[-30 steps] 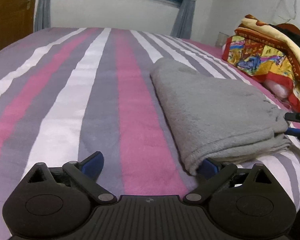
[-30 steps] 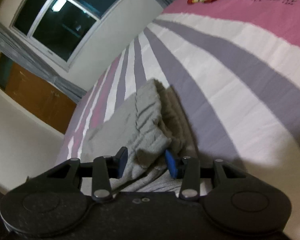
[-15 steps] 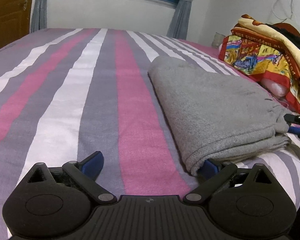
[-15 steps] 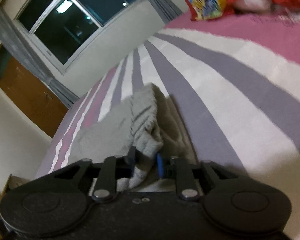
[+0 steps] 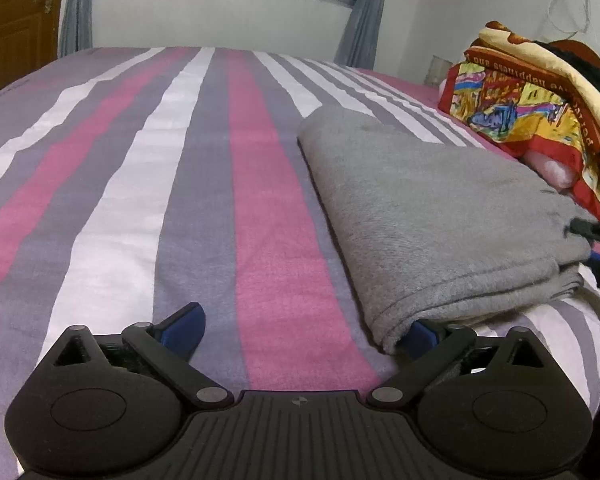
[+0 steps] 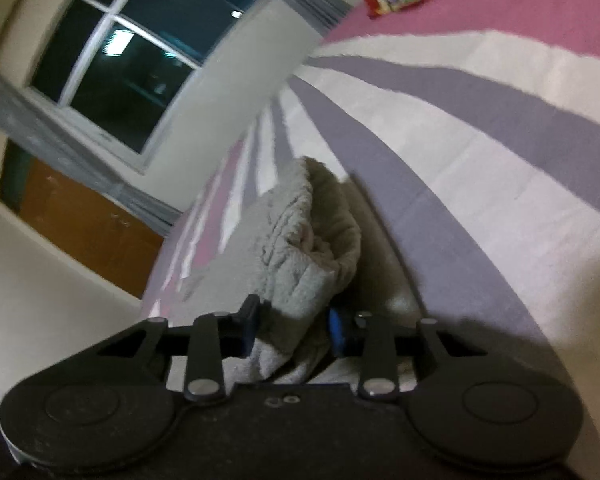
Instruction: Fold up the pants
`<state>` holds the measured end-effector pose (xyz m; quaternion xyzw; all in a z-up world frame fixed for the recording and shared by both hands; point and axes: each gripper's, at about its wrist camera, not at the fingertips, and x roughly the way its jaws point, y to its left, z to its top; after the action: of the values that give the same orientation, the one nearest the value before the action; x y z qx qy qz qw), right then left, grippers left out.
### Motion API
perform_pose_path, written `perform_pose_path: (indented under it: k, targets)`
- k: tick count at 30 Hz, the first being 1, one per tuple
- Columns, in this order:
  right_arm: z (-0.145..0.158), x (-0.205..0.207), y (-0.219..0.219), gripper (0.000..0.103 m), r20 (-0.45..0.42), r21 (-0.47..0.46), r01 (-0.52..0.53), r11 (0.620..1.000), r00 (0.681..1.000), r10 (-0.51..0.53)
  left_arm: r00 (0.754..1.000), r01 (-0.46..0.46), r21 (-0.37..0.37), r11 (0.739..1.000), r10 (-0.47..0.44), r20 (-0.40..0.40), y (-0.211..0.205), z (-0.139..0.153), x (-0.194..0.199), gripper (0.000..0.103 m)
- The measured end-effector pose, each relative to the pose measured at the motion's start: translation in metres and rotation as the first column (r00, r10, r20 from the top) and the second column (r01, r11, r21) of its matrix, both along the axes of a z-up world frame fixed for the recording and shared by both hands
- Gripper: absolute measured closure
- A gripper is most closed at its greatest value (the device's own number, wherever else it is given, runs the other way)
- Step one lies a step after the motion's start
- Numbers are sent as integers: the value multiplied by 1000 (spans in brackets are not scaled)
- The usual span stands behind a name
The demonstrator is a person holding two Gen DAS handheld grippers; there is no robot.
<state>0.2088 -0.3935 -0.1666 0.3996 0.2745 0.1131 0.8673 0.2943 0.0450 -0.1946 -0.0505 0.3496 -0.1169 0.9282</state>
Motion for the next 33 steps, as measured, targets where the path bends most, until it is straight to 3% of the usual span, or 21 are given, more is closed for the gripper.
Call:
perform_pose_path:
  k: [3,6,7,9,13,16,18,19,21,24,26,29,31,32,33]
  targets:
    - [-22,3,-11,70,-53,38,16,999,998,-14,1000,3,12,1000,-3,-2,-3,0,0,2]
    - [-14,6,-11,64,-44,20,11,1000,999,-10,999,32,31,999,-31,-26,-3,7,-3,2]
    - [-7,2,-12,60,-31,-10,15,1000,999,-15,998,58,33,998,-58,-24,0,12,-7,2]
    - [9,-9,-11,62,30,-119,46,992,999,-42,995,102,-7,995,-102,15,10,27,-18,2]
    - [33,-10,-8,73,143,-284,50,957,990,-9,995,51,-153,987,-36,95,21,51,-7,2]
    - [35,11,10,74,160,-437,-9,899,983,87,998,58,-146,988,-55,25,-2,41,28,2]
    - [21,31,18,75,48,-552,-71,831,992,116,990,80,-56,995,-86,-115,-21,16,54,2]
    - [17,37,15,75,11,-551,-103,828,991,130,991,74,-57,996,-80,-105,-23,14,58,2]
    - [29,37,7,75,58,-537,-89,839,988,142,993,79,-77,994,-85,-86,-25,22,67,2]
    - [50,53,11,75,135,-573,-64,817,976,171,995,94,-101,990,-98,-34,-29,32,91,2]
    - [57,76,16,75,135,-594,-86,800,969,204,995,93,-91,991,-97,-32,-34,33,117,2]
    - [55,105,32,75,108,-652,-145,744,954,280,995,91,-93,991,-94,-29,-38,32,151,2]
    - [41,132,46,74,-20,-713,-226,664,953,303,993,83,-71,994,-89,-76,-43,22,174,2]
    - [33,140,49,72,-55,-728,-244,641,952,301,991,89,-56,994,-94,-92,-45,16,181,2]
    - [31,141,50,71,-51,-727,-242,642,952,301,992,97,-42,994,-100,-81,-49,12,185,2]
